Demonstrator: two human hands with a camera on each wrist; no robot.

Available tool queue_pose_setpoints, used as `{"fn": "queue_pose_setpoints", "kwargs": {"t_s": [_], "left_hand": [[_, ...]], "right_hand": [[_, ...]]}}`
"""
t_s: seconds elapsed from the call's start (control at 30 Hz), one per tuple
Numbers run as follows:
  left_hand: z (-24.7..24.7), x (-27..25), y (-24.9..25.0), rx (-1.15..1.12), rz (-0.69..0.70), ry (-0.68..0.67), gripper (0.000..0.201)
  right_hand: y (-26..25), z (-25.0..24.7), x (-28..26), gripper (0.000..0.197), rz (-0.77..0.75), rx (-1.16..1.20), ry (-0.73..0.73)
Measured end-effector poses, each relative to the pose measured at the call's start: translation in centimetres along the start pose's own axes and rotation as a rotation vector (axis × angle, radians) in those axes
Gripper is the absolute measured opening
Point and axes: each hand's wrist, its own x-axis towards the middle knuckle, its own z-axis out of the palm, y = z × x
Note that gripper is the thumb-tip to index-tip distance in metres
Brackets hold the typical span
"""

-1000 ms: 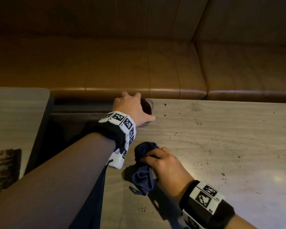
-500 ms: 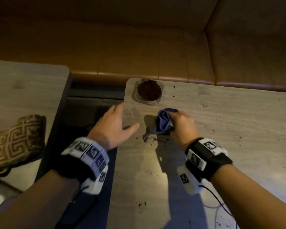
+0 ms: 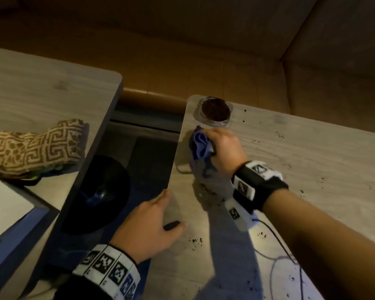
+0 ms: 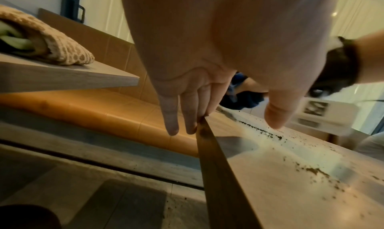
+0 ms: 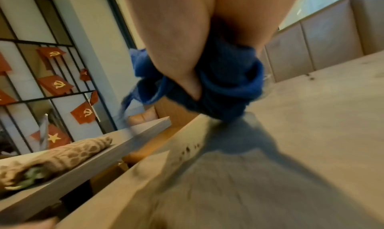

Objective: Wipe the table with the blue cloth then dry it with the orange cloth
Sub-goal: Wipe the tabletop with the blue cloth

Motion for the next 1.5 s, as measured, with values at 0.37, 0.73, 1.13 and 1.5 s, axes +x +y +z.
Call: {"fn": "queue_pose_setpoints", "kwargs": {"t_s": [0.37, 0.73, 1.13, 1.5], "left_hand": [[0.4, -0.9, 0.0, 0.060, 0.006, 0.020, 0.093], [2.2, -4.9, -0.9, 0.084, -0.069, -0.040, 0.103], [2.7, -10.8, 1.3, 0.221, -0.122, -0.137, 0.119], [6.8, -11.7, 1.1, 0.256, -0.129, -0.157, 0.131]], "right_hand": [[-2.9, 3.2, -8.4, 0.062, -0.141, -0.235, -0.253], [-4.9, 2.6, 4.4, 0.052, 0.116, -0.216, -0.302], [-2.6, 1.6, -10.4, 0.049, -0.183, -0.066, -0.100], [1.3, 2.2, -11.7, 0.062, 0.098, -0.251, -0.093]]}}
